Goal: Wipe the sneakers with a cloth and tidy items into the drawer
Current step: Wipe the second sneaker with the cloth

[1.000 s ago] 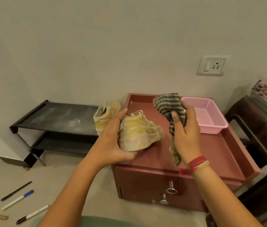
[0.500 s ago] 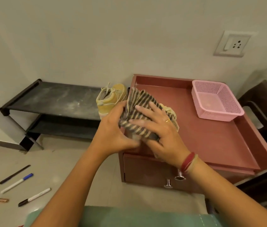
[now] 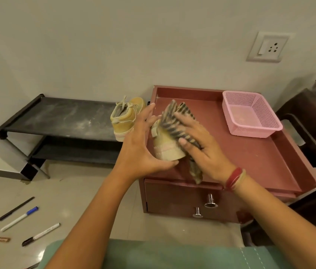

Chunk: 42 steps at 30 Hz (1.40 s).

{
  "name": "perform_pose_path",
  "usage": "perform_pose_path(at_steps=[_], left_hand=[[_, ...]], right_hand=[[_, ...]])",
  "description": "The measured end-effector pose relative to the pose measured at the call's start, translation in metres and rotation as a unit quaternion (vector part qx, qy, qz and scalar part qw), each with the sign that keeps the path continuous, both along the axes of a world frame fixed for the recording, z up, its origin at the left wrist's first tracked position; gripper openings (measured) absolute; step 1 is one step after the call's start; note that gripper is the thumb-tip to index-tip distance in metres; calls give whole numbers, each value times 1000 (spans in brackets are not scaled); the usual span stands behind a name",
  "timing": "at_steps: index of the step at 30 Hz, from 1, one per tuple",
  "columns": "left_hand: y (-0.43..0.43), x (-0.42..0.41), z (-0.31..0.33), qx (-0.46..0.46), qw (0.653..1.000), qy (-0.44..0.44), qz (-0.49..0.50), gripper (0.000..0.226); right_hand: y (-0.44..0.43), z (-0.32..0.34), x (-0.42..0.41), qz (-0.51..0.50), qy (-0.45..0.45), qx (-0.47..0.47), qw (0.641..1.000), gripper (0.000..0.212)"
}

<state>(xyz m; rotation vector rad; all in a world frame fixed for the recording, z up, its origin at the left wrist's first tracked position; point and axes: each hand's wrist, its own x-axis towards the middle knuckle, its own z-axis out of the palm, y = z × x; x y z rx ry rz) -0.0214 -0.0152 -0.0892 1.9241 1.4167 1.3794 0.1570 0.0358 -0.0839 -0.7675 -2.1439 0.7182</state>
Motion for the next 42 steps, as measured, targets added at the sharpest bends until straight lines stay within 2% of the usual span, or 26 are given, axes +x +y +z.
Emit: perform_pose_path(at_steps=[2,3,6,7,10,11,14,15,18,22,25,29,31,33,37,39,41,42], left_hand=[[0,1,2,9,1000,10,-5,116],[1,2,3,11,1000,6,-7,117],[3,6,7,5,1000,-15,-2,125],[2,6,7,6,1000,-12,-1,127],[3,3,3,2,1000,-1,-8,128],[3,2,2,1,1000,-1,-11,128],[5,4,6,-4,1000,-21,-16,130],[5,4,7,-2,1000,-20,-18,131],[4,3,3,3,1000,3,-23,128],[6,5,6,-1,1000,-10,-18,133],[5,5,5,8,1000,8,-28,126],[7,6,6,4,1000,-1,-25,132],[8,5,7,7,1000,-9,-20,132],[9,2,7,4,1000,-2,-21,130],[7,-3,1,-8,1000,8,-29,127],[6,-4,1,-14,999,14,-28,128],[5,-6,2,-16,1000,16,-15,131],[4,-6,1,-16,1000,21,-11,132]], right_hand=[[-7,-2,-2,48,-94,105,989,38],[-5,-1,-3,52,-111,124,985,38],[9,12,-1,-24,-40,13,999,40],[8,15,-1,-31,-42,10,999,39],[-3,8,-3,34,-143,149,978,39],[-3,7,-4,34,-154,160,974,42],[7,17,-1,-26,-79,51,995,42],[7,17,-1,-26,-79,48,995,40],[3,10,-1,36,-126,120,984,43],[7,14,-2,-14,-44,37,998,38],[2,11,-4,27,-119,100,987,37],[8,17,-2,-33,-69,62,995,34],[7,14,-4,-47,-76,73,993,36],[4,13,-6,-30,-84,78,993,38],[1,6,-2,65,-120,151,979,37],[7,-1,2,63,-87,105,989,37],[18,-7,6,7,3,-36,999,42],[22,-5,8,-26,50,-115,992,42]])
